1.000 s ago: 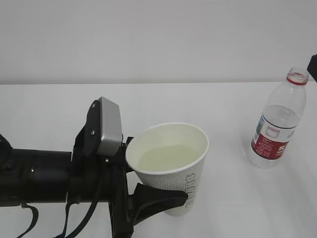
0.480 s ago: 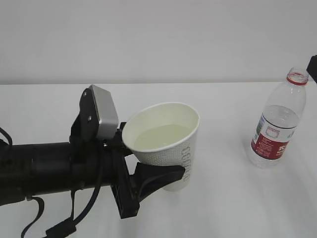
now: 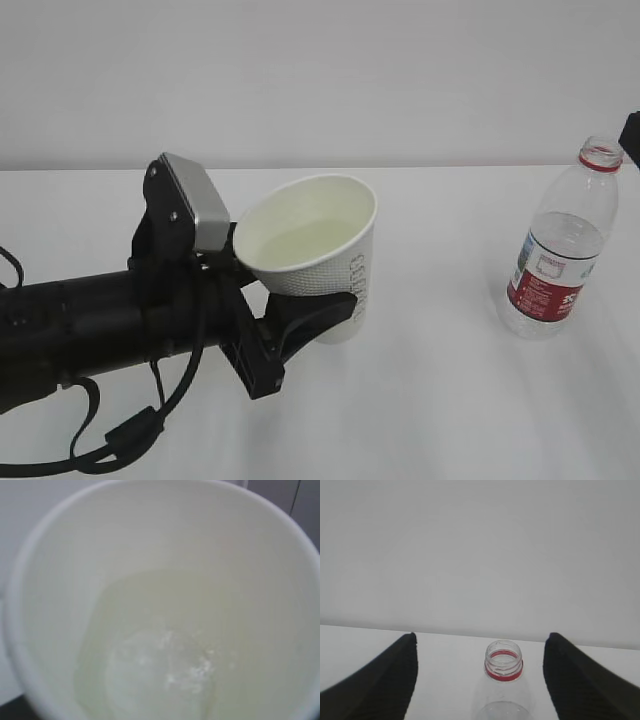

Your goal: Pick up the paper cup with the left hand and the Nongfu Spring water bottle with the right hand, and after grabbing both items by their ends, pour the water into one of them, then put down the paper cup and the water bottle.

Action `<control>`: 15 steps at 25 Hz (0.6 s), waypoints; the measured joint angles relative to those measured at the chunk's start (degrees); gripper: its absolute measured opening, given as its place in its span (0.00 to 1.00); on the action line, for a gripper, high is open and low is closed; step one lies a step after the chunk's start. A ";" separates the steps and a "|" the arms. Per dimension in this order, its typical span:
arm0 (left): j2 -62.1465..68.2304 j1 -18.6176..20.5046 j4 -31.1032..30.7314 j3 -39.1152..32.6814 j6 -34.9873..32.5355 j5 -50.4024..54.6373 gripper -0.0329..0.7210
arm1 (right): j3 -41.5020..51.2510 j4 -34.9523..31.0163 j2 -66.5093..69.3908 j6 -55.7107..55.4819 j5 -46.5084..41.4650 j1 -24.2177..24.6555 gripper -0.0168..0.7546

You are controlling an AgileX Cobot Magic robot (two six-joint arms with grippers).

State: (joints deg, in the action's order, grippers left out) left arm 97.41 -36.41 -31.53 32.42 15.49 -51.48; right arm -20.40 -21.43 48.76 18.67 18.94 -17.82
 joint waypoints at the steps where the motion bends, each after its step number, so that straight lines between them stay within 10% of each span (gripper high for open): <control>1: 0.00 0.11 0.72 0.00 -0.27 0.43 0.70 | 0.00 0.00 0.00 0.00 0.00 0.00 0.78; 15: 0.00 6.43 3.45 0.00 -0.94 1.12 0.70 | 0.00 0.00 0.00 0.00 0.00 0.00 0.78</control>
State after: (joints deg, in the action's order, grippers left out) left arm 97.41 -29.97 -28.08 32.42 14.55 -50.36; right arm -20.40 -21.43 48.76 18.67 18.94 -17.82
